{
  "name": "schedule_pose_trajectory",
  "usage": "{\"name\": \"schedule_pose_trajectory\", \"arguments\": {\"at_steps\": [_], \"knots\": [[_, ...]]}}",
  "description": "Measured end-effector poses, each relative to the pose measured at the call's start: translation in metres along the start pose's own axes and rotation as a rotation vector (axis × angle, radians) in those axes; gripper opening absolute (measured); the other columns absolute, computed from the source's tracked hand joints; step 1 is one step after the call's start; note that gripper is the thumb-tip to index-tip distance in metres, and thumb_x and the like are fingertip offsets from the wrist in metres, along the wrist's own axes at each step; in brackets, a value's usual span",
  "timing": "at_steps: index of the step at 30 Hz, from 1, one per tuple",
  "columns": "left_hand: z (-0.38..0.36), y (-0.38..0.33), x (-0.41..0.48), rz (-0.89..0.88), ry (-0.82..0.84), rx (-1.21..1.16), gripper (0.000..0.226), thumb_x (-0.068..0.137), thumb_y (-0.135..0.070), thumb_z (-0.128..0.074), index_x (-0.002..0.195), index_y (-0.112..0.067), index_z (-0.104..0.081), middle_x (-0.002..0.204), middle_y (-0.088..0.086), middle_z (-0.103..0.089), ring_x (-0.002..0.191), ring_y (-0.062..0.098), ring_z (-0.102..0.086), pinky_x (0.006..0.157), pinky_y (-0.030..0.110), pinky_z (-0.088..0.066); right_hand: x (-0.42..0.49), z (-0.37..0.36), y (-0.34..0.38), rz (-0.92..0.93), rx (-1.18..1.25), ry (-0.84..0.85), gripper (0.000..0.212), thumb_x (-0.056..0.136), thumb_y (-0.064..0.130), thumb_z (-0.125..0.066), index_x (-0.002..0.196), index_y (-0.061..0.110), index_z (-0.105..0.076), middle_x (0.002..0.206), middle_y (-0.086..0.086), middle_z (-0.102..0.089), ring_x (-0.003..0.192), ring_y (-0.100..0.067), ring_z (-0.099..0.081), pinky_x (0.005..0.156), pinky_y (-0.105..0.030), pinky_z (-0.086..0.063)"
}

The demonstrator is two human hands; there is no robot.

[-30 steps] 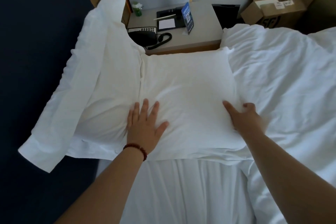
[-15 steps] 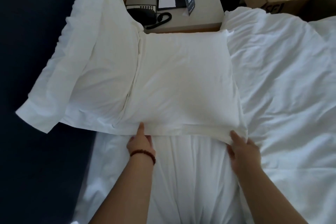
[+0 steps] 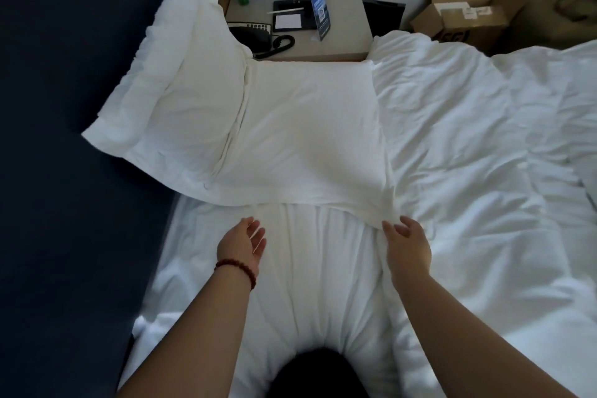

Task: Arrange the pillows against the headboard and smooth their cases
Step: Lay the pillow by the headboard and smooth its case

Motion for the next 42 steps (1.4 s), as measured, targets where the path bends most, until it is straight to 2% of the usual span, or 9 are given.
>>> {"name": "schedule_pose_trajectory", "arguments": {"at_steps": [4, 7, 10, 12, 15, 20, 27, 33, 42], "knots": [[0.006, 0.002, -0.048, -0.152, 0.060, 0.163, 0.020, 0.102, -0.024, -0.049, 0.102, -0.013, -0.065, 0.102, 0.001, -0.069, 0.094, 0.017, -0.066, 0.078, 0.030, -0.053, -0.026, 0.004, 0.012, 0.189, -0.099, 0.155, 0.047, 0.090, 0.038, -0.067, 0.132, 0.022, -0.056, 0.128, 0.004, -0.061, 0.110, -0.014, -0.058, 0.088, -0.026, -0.040], [0.007, -0.013, -0.069, -0.380, 0.095, 0.445, 0.018, 0.100, -0.026, -0.048, 0.102, -0.020, -0.065, 0.105, -0.002, -0.069, 0.097, 0.014, -0.067, 0.086, 0.031, -0.053, -0.038, -0.007, 0.030, 0.324, -0.177, 0.225, 0.047, 0.090, 0.041, -0.067, 0.132, 0.022, -0.057, 0.131, 0.002, -0.059, 0.118, -0.016, -0.057, 0.092, -0.026, -0.041], [0.001, -0.039, -0.070, -0.678, 0.118, 0.800, 0.019, 0.100, -0.032, -0.049, 0.109, -0.025, -0.064, 0.112, -0.007, -0.065, 0.101, 0.008, -0.061, 0.085, 0.021, -0.045, -0.040, -0.028, 0.056, 0.517, -0.299, 0.248, 0.045, 0.092, 0.041, -0.064, 0.132, 0.021, -0.057, 0.132, -0.001, -0.058, 0.120, -0.018, -0.055, 0.102, -0.034, -0.044], [-0.008, -0.060, -0.058, -0.826, 0.130, 0.952, 0.024, 0.101, -0.031, -0.049, 0.119, -0.023, -0.063, 0.119, -0.006, -0.059, 0.104, 0.008, -0.056, 0.086, 0.017, -0.041, -0.036, -0.047, 0.076, 0.667, -0.407, 0.233, 0.044, 0.092, 0.041, -0.061, 0.131, 0.021, -0.058, 0.127, -0.003, -0.059, 0.116, -0.023, -0.056, 0.100, -0.040, -0.045], [-0.032, -0.094, -0.031, -1.033, 0.161, 1.092, 0.031, 0.101, -0.030, -0.049, 0.128, -0.019, -0.059, 0.132, 0.000, -0.056, 0.120, 0.015, -0.051, 0.101, 0.026, -0.041, -0.021, -0.077, 0.108, 0.823, -0.596, 0.187, 0.045, 0.094, 0.044, -0.058, 0.134, 0.025, -0.055, 0.134, 0.000, -0.054, 0.122, -0.027, -0.050, 0.097, -0.046, -0.045], [-0.108, -0.154, 0.036, -1.351, 0.136, 1.425, 0.045, 0.100, -0.036, -0.046, 0.136, -0.011, -0.053, 0.141, 0.010, -0.052, 0.131, 0.031, -0.044, 0.111, 0.042, -0.035, 0.033, -0.132, 0.164, 0.955, -0.865, 0.089, 0.055, 0.097, 0.052, -0.044, 0.148, 0.029, -0.039, 0.155, -0.003, -0.034, 0.143, -0.027, -0.028, 0.110, -0.047, -0.030], [-0.222, -0.193, 0.128, -1.405, 0.125, 1.804, 0.059, 0.099, -0.053, -0.027, 0.149, -0.023, -0.032, 0.159, 0.002, -0.027, 0.147, 0.024, -0.019, 0.121, 0.040, -0.014, 0.120, -0.187, 0.207, 0.928, -1.003, 0.050, 0.073, 0.090, 0.065, -0.009, 0.151, 0.031, -0.030, 0.160, -0.002, -0.025, 0.148, -0.026, -0.019, 0.118, -0.045, -0.017], [-0.217, -0.177, 0.163, -1.380, 0.165, 1.703, 0.062, 0.096, -0.053, -0.021, 0.152, -0.027, -0.027, 0.163, 0.000, -0.017, 0.149, 0.023, -0.008, 0.121, 0.040, -0.003, 0.133, -0.205, 0.196, 0.923, -0.970, -0.001, 0.063, 0.096, 0.061, -0.023, 0.150, 0.031, -0.035, 0.159, -0.003, -0.030, 0.148, -0.025, -0.022, 0.120, -0.047, -0.017], [-0.213, -0.166, 0.189, -1.431, 0.215, 1.583, 0.059, 0.096, -0.046, -0.028, 0.149, -0.020, -0.036, 0.158, 0.007, -0.030, 0.146, 0.028, -0.020, 0.120, 0.042, -0.008, 0.149, -0.215, 0.220, 0.914, -1.108, 0.083, 0.073, 0.091, 0.074, -0.016, 0.155, 0.040, -0.011, 0.165, 0.000, -0.006, 0.152, -0.025, 0.000, 0.122, -0.048, -0.009]]}}
Point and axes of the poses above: each hand's wrist, its own x-axis towards the middle knuckle, its own z-axis out of the back of the hand, y = z × x, the point moved 4 cm from there along x, towards the middle knuckle
